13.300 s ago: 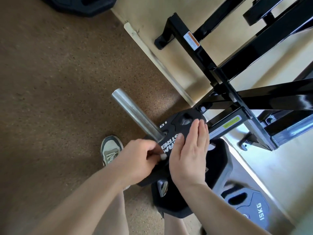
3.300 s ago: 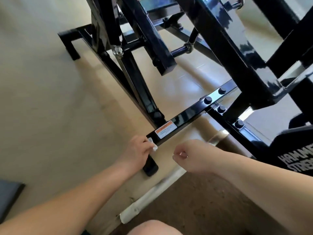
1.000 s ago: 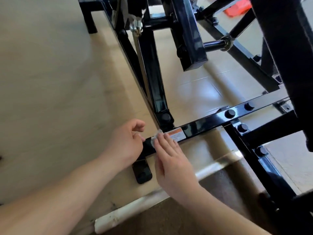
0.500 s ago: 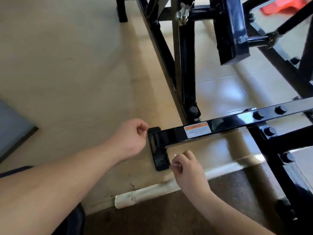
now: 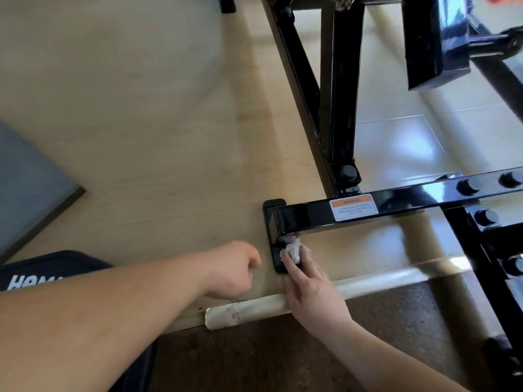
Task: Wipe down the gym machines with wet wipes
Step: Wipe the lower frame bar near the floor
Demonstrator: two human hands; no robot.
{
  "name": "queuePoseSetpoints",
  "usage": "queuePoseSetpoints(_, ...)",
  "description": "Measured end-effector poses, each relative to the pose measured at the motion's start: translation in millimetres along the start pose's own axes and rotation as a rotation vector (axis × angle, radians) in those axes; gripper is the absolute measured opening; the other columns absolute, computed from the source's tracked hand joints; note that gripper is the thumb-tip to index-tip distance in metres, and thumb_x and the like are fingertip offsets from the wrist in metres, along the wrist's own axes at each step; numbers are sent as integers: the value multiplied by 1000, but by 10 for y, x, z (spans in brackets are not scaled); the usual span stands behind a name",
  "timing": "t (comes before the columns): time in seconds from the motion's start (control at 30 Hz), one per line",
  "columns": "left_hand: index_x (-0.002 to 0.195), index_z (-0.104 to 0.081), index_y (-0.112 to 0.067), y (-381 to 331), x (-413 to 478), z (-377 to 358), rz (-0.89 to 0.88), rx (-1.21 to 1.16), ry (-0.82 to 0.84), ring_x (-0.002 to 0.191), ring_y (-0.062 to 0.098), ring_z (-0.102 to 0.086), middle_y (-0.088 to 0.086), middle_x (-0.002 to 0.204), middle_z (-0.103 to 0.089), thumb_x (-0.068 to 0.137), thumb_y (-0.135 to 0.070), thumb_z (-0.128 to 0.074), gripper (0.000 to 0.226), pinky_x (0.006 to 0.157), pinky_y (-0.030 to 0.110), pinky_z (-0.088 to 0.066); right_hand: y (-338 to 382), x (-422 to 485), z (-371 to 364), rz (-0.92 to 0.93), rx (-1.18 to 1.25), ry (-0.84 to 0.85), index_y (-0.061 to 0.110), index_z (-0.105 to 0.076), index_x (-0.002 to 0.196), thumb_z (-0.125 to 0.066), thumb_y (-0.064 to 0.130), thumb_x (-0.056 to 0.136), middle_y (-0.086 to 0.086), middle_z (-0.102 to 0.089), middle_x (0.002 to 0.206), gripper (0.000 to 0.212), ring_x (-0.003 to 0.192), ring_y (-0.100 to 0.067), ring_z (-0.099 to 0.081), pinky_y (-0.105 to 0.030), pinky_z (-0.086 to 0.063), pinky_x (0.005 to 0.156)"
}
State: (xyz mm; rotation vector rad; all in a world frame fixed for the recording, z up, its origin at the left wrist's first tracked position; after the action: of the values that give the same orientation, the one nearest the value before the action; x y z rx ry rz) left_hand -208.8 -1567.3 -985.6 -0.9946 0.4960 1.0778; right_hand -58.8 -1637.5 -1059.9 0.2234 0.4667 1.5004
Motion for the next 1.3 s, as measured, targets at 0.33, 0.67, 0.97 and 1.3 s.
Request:
queuePoseSetpoints(0.33,137,-59,-20,-59,130,60,-8,-36,-46,111,19,-63,0,123,-66,101,-21,-55,35,100,31,-52,428,45,221,-96,323,189,26,-57,147,-40,33,109,5,-53,153,42,144,-13,-44,-34,-36,121)
queuePoseSetpoints(0.67,92,-76,-9,-142,127,572,-135,-594,-244,74,16,-70,15,83,-76,96,-5,-65,12,78,36,-61,653,245,1309,-104,558,-183,33,-54,109,-42,39,105,6,-68,72,14,59,-9,-59,-37,-49,57)
queuePoseSetpoints(0.97,76,-63,-28,220,584,1021,-11,-276,-498,77,22,-69,-6,74,-67,89,-22,-69,16,64,29,-53,462,1223,1349,134,-146,-227,18,-65,92,-38,32,104,2,-67,85,33,86,-27,-63,-42,-50,75)
queuePoseSetpoints(1.3,109,-73,-21,-132,1595,965,-310,2,-504,90,14,-61,-12,94,-62,96,-15,-59,20,80,25,-44,524,1234,1304,193,-219,-162,9,-50,149,-30,35,105,-7,-63,141,55,116,-27,-64,-41,-52,97)
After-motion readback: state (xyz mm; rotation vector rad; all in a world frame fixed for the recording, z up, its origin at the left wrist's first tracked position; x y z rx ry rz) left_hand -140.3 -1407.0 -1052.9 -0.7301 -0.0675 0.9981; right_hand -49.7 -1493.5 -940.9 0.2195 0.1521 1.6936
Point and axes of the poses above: each hand's wrist, its own x-axis towards the middle knuckle, its own z-axis out of the back of the hand, y = z × x, the point moved 10 cm from there along x, towards the middle knuckle
